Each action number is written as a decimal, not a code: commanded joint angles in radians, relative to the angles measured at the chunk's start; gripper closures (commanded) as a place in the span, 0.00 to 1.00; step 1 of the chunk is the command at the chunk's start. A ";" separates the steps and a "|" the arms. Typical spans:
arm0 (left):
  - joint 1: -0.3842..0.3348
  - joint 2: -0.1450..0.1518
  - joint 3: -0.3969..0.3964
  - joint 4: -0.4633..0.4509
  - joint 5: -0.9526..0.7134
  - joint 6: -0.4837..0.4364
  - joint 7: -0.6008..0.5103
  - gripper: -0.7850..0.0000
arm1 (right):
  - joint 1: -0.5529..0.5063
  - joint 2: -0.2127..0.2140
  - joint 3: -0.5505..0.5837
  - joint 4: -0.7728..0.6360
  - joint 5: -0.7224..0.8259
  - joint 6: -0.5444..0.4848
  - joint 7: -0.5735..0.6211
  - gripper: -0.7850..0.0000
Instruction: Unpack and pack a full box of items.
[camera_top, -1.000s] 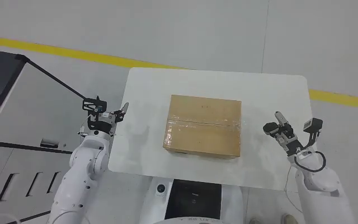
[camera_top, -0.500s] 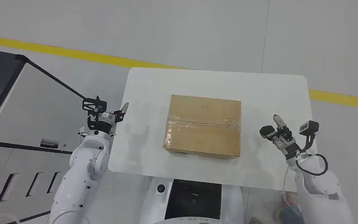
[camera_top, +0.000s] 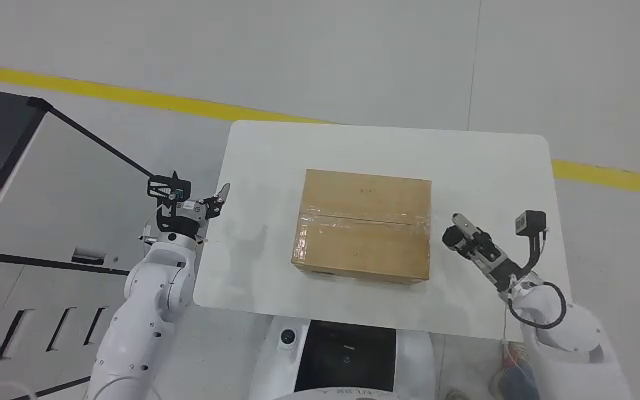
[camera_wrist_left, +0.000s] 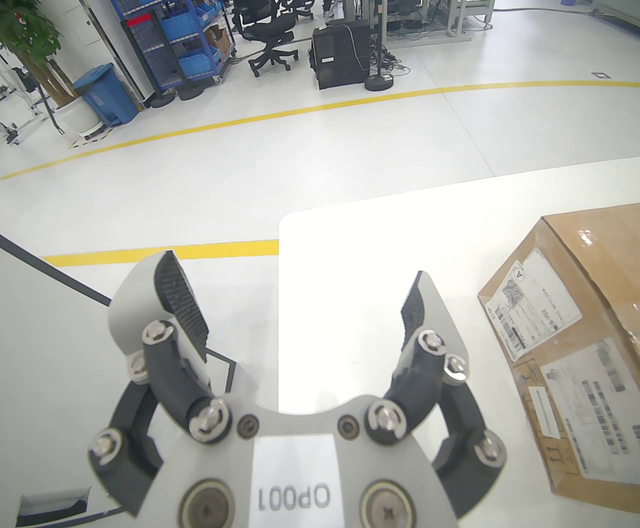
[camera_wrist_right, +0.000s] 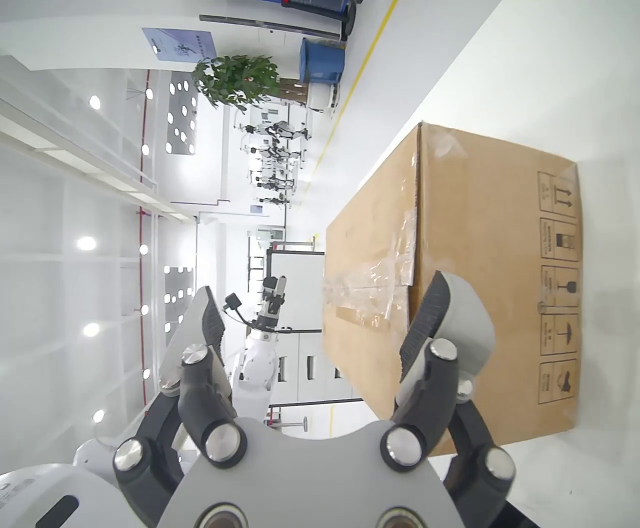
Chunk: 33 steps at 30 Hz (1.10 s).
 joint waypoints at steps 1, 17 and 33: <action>0.000 0.000 0.000 0.000 0.000 0.000 0.000 0.00 | 0.015 0.000 -0.013 0.011 -0.037 0.014 -0.019 0.67; 0.000 0.000 0.000 0.000 0.000 0.000 0.000 0.00 | 0.041 0.005 -0.068 0.017 -0.146 0.050 -0.025 1.00; 0.000 0.000 0.000 0.000 0.000 0.000 0.000 0.00 | 0.042 0.010 -0.085 -0.085 -0.137 0.047 -0.002 1.00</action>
